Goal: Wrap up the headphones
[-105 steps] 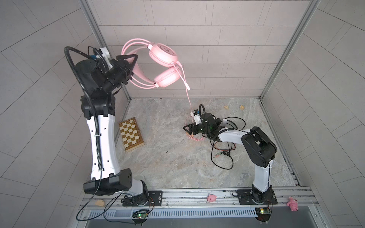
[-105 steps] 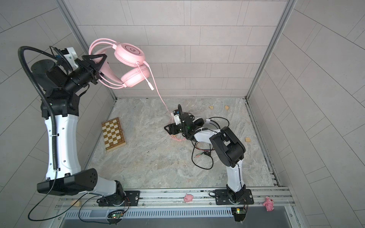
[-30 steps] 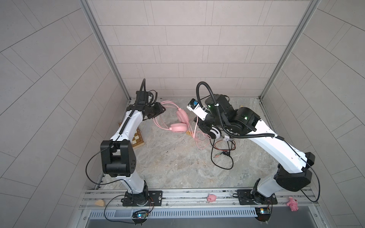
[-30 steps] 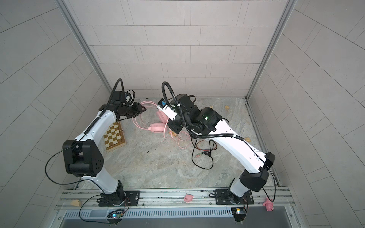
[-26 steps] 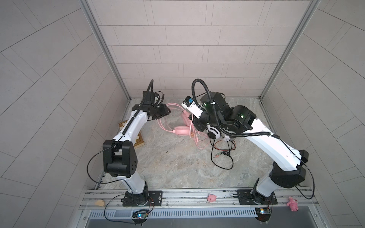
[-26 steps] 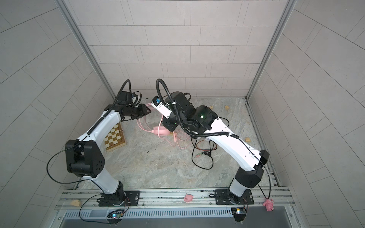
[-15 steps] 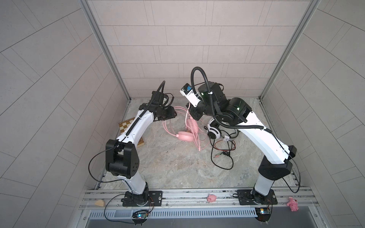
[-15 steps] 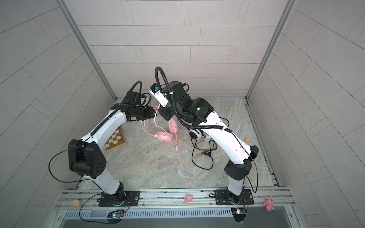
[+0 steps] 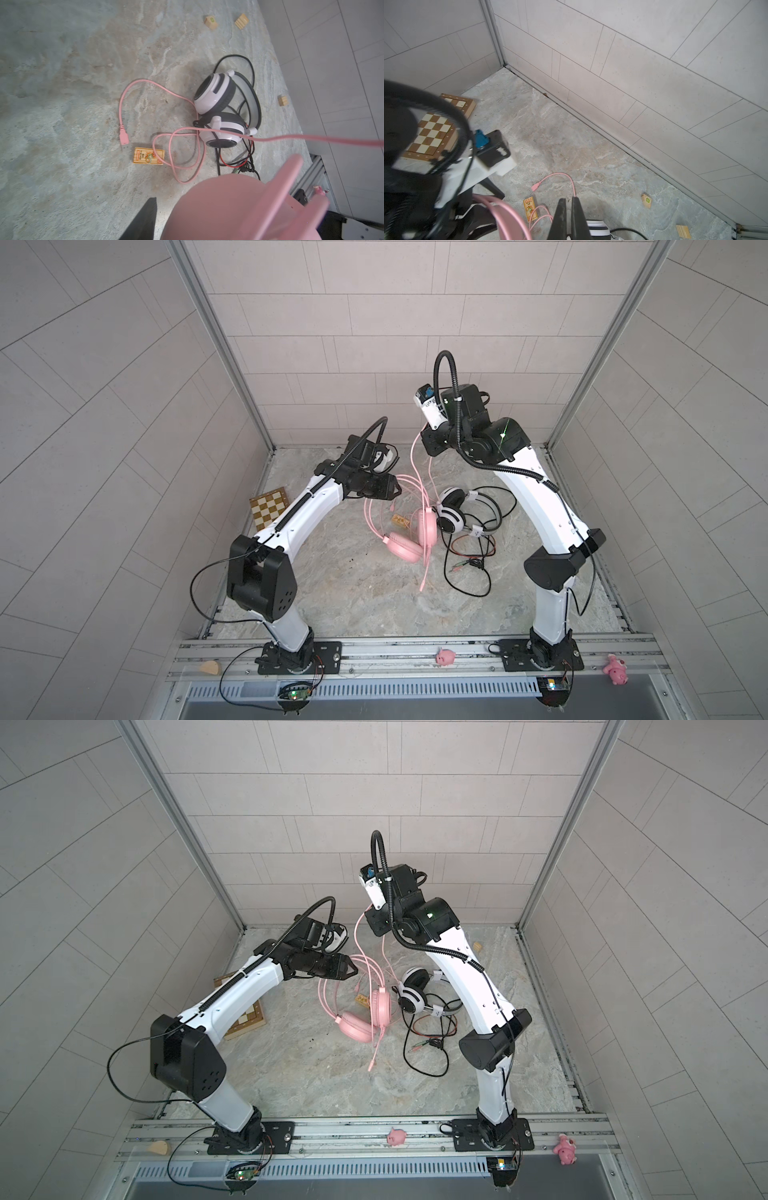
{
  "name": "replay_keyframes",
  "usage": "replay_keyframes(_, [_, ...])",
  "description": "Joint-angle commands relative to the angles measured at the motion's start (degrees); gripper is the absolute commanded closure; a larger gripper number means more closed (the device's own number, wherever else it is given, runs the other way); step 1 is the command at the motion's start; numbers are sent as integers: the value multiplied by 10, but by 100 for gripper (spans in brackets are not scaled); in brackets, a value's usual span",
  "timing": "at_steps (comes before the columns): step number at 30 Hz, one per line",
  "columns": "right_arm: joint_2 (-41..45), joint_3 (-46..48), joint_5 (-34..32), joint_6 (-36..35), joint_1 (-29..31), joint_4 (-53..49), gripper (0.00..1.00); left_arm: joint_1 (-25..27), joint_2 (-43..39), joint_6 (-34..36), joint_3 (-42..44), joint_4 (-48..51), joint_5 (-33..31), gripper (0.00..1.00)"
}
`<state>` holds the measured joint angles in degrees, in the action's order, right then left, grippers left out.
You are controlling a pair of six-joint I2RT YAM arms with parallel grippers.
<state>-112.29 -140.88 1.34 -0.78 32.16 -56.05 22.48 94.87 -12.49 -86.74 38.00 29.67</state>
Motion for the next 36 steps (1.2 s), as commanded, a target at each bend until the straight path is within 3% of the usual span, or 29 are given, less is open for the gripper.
replay_keyframes(1, [-29, -6, 29, 17, -20, -14, 100, -3, -41, 13, -3, -32, 54, 100])
replay_keyframes(13, [-111, -1, 89, 25, -92, -27, 100, -12, -102, -16, 60, -136, 117, 99])
replay_keyframes(17, [-112, 45, 120, 40, -92, 1, 100, -45, -116, -121, 103, -279, 211, 100])
replay_keyframes(19, [-109, 71, 124, 54, -91, 17, 100, -64, -132, -161, 133, -338, 208, 100])
replay_keyframes(22, [-101, 114, 145, 68, -91, 51, 100, -79, -155, -156, 144, -346, 194, 100])
replay_keyframes(27, [-102, 147, 156, 85, -81, 91, 100, -84, -163, -224, 172, -457, 236, 100])
replay_keyframes(32, [-109, 171, 160, 102, -63, 107, 100, -108, -159, -376, 215, -651, 264, 100])
replay_keyframes(36, [-87, 232, 187, 120, -50, 154, 100, -118, -150, -495, 237, -790, 228, 100])
